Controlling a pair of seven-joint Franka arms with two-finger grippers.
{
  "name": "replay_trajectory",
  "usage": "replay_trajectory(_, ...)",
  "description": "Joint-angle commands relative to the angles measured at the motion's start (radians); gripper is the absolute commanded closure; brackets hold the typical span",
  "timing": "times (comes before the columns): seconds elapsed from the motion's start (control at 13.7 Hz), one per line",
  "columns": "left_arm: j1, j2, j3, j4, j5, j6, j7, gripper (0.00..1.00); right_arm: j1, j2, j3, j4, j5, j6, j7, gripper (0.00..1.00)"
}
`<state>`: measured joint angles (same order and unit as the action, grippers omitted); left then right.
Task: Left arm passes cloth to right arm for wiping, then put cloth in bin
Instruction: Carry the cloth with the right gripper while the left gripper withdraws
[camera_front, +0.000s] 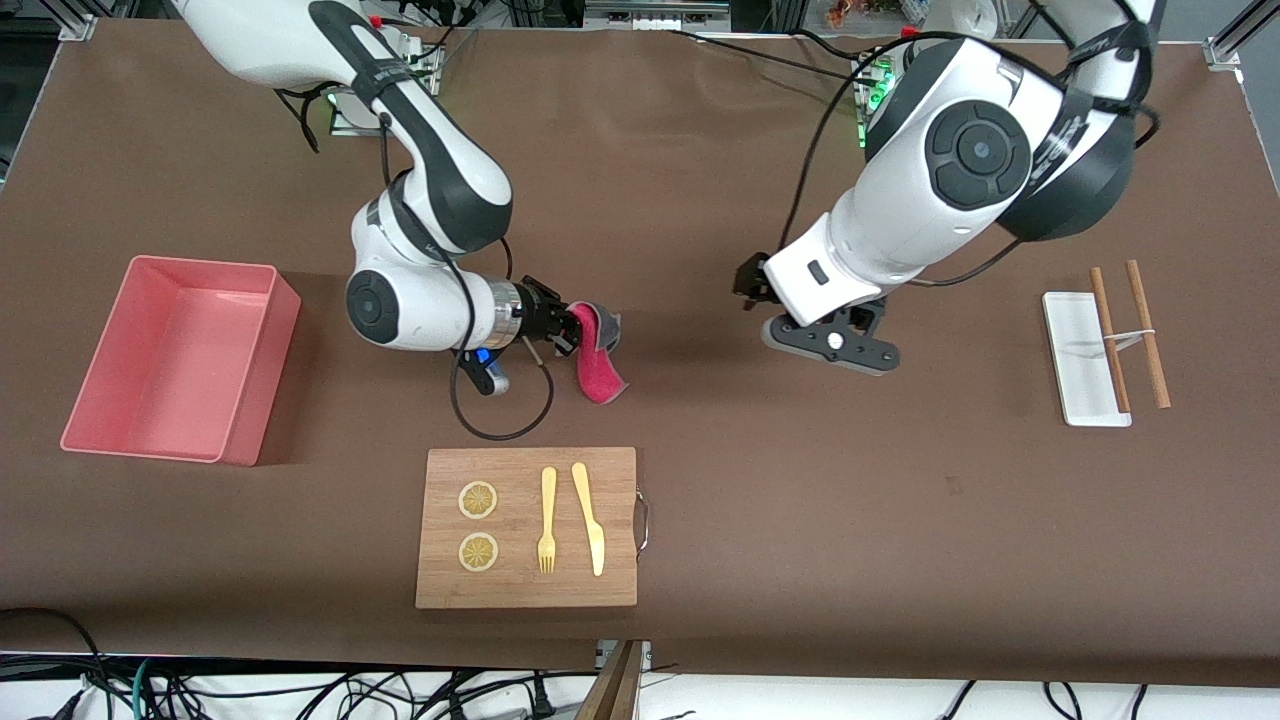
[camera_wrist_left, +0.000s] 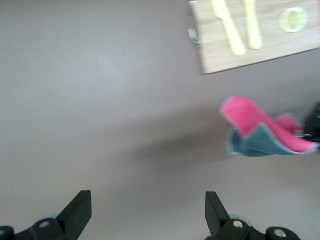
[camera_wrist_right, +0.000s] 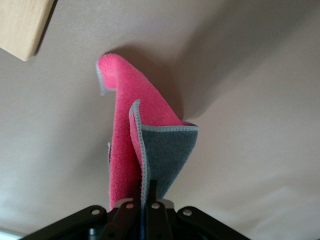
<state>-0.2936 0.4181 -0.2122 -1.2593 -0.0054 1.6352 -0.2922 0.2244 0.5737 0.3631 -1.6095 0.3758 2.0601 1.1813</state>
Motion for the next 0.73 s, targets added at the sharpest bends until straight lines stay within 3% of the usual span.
replay_trajectory(0.0, 0.045, -0.033, 0.0, 0.005, 0.064, -0.046, -0.01, 0.0, 0.015, 0.027, 0.004, -0.004, -0.063, -0.006, -0.034, 1.0)
replay_trajectory(0.37, 0.218, -0.085, -0.003, 0.009, 0.062, -0.103, 0.001, 0.0, 0.015, 0.08, -0.013, -0.021, -0.288, -0.006, -0.09, 1.0)
replay_trajectory(0.51, 0.276, -0.09, -0.003, 0.009, 0.053, -0.115, 0.005, 0.0, 0.01, 0.078, -0.076, -0.032, -0.298, -0.009, -0.203, 1.0)
replay_trajectory(0.66, 0.278, -0.162, 0.023, -0.075, 0.059, -0.107, 0.066, 0.0, 0.001, 0.072, -0.137, -0.037, -0.298, -0.04, -0.311, 1.0)
